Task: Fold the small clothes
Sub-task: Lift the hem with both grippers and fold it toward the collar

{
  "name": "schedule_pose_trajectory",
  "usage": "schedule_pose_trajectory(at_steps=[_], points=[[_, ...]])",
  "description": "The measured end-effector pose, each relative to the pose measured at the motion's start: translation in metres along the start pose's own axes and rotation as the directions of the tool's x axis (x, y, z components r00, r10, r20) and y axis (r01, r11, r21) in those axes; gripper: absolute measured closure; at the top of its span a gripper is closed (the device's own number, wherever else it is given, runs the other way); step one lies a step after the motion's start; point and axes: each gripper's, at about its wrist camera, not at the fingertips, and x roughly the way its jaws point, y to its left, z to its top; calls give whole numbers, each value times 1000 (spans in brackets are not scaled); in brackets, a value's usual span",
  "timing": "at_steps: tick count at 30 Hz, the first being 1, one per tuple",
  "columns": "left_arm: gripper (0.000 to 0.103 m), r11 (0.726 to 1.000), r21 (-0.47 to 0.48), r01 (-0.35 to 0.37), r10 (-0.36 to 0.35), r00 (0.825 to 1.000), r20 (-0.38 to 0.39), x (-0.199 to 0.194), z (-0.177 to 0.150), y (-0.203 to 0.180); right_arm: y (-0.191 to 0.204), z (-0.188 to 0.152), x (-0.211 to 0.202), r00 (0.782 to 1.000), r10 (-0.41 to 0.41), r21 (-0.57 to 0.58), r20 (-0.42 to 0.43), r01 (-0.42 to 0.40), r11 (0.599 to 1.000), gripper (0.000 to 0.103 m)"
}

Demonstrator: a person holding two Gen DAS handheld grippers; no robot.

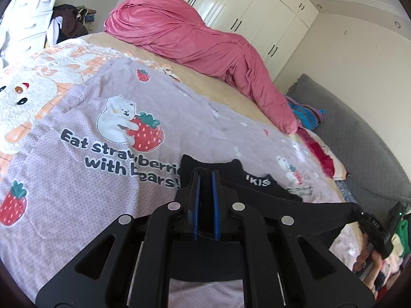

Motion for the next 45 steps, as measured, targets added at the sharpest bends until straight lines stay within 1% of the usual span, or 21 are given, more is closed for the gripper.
schedule_pose_trajectory(at_steps=[11,13,15,16,17,18,20,22,23,25,28,30,31,32,33,34,35,37,39,42,45], points=[[100,999,43,-32,33,999,-33,33,0,4,-15,-16,37,997,-42,2,-57,42,999,94],[97,998,61,-33,34,999,-24,35,-1,2,-18,-18,42,997,-46,4,-70,46,999,94],[96,994,90,-62,62,998,5,34,-1,-1,-20,-19,47,995,-48,5,-82,49,999,93],[96,995,83,-52,52,999,-2,34,-1,0,-21,-20,48,995,-46,5,-90,47,999,92],[94,996,77,-50,50,999,-4,34,0,1,-21,-21,50,994,-48,6,-95,49,999,86],[92,995,79,-54,55,998,-4,33,0,1,-21,-22,50,994,-69,-1,-88,69,998,71],[86,994,90,-64,65,998,-9,32,-1,-1,-23,-23,49,992,-105,-15,-76,104,994,55],[82,994,96,-50,52,999,-16,30,-3,-5,-25,-24,47,991,-109,-13,-72,109,994,55],[75,993,105,-48,50,999,-18,29,-4,-8,-25,-24,44,991,-111,-15,-69,110,994,55],[69,990,137,-40,44,999,-28,26,-9,-17,-25,-25,40,992,-115,-31,-59,114,993,55],[67,982,186,-30,41,998,-53,24,-20,-28,-21,-28,32,993,-108,-60,-51,105,993,58],[67,975,219,-27,48,995,-89,25,-31,-34,-19,-31,28,994,-90,-74,-64,86,994,69],[67,971,238,-25,53,992,-113,27,-38,-36,-18,-33,28,993,-88,-82,-73,82,993,73],[67,967,253,-22,57,989,-133,29,-43,-38,-17,-36,28,992,-89,-94,-86,80,992,80],[67,962,272,-18,62,986,-156,31,-49,-41,-16,-37,28,991,-88,-102,-98,78,992,83],[70,956,293,-17,71,982,-174,34,-54,-43,-15,-39,30,989,-90,-110,-115,77,991,83],[77,949,314,-26,87,979,-185,38,-59,-46,-14,-42,33,986,-98,-121,-135,82,989,83],[84,937,346,-40,119,970,-210,50,-68,-50,-12,-46,42,977,-127,-148,-171,102,984,83],[84,928,368,-63,152,964,-219,61,-73,-51,-11,-52,56,959,-185,-187,-215,146,971,85],[84,919,387,-79,179,957,-230,76,-72,-51,-15,-59,73,941,-206,-198,-270,155,968,85],[84,915,391,-94,197,952,-232,88,-65,-51,-13,-60,90,929,-229,-230,-291,164,959,85]])
